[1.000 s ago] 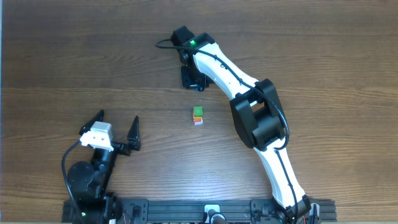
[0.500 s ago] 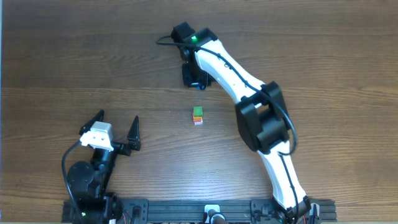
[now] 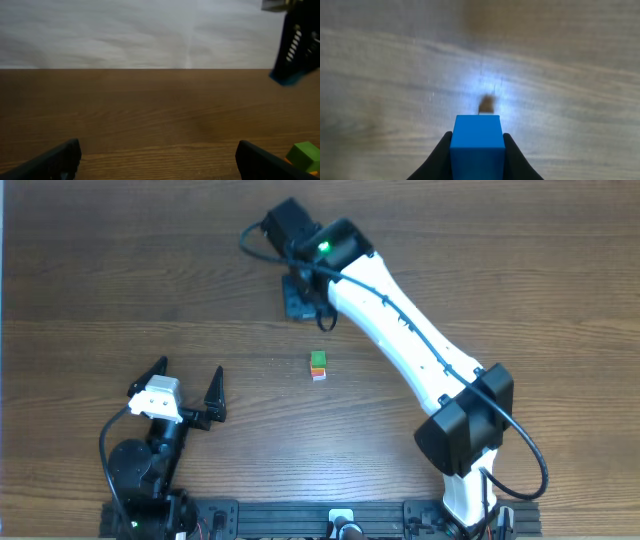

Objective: Stack Cubes

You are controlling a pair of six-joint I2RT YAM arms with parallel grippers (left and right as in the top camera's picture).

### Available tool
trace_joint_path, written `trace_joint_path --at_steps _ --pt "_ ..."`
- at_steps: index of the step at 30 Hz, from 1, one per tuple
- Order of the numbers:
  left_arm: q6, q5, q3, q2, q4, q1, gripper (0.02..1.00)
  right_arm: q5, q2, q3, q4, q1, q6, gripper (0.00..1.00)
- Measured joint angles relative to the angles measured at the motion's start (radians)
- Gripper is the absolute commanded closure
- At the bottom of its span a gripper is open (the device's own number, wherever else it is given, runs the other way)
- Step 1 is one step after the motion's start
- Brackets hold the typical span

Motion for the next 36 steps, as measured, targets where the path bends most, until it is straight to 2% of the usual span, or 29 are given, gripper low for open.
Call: trace_joint_path --at_steps 9,36 --pt "0.000 0.000 0.000 0.000 0.000 0.000 0.018 0.000 -0.040 -0.158 -0.017 0.048 0.066 0.989" --pt "0.000 0.000 0.000 0.000 0.000 0.000 0.020 -0.054 -0.108 -0.271 -0.001 0.072 0.145 0.991"
